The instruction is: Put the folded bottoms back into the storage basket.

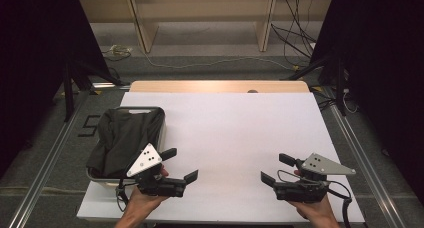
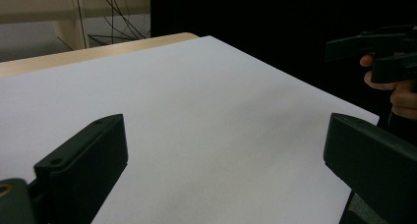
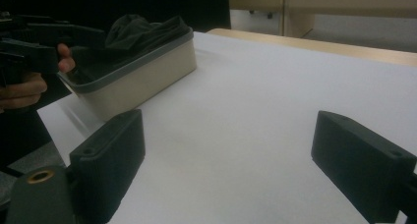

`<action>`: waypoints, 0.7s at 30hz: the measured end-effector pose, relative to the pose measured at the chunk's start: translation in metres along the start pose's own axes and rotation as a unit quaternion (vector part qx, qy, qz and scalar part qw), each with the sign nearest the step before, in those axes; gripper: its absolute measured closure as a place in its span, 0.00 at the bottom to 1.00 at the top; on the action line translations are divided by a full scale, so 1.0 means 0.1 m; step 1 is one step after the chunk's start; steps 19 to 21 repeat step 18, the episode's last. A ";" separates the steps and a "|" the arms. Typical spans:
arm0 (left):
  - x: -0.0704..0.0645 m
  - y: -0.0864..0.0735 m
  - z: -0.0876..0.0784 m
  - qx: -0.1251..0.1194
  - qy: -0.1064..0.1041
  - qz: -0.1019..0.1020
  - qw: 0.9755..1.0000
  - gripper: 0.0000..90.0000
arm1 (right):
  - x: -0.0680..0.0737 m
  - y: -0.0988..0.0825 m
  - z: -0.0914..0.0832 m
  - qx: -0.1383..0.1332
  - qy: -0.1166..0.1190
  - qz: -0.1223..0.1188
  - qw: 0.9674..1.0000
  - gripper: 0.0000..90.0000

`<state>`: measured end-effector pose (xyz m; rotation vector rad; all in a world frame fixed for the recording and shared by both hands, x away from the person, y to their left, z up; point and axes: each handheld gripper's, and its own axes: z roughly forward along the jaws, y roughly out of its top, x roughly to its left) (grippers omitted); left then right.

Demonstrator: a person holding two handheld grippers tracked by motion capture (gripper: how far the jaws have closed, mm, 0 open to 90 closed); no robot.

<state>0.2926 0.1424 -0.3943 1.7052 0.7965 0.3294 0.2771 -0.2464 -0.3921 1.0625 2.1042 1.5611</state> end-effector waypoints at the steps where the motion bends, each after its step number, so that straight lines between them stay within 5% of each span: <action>1: 0.00 0.00 -0.01 -0.002 -0.002 0.002 1.000 0.03 | 0.00 0.00 0.00 0.001 0.000 -0.001 1.000 0.15; 21: 0.00 0.02 -0.01 -0.014 0.003 0.000 1.000 0.03 | -0.02 0.01 0.01 -0.004 -0.004 0.004 1.000 0.15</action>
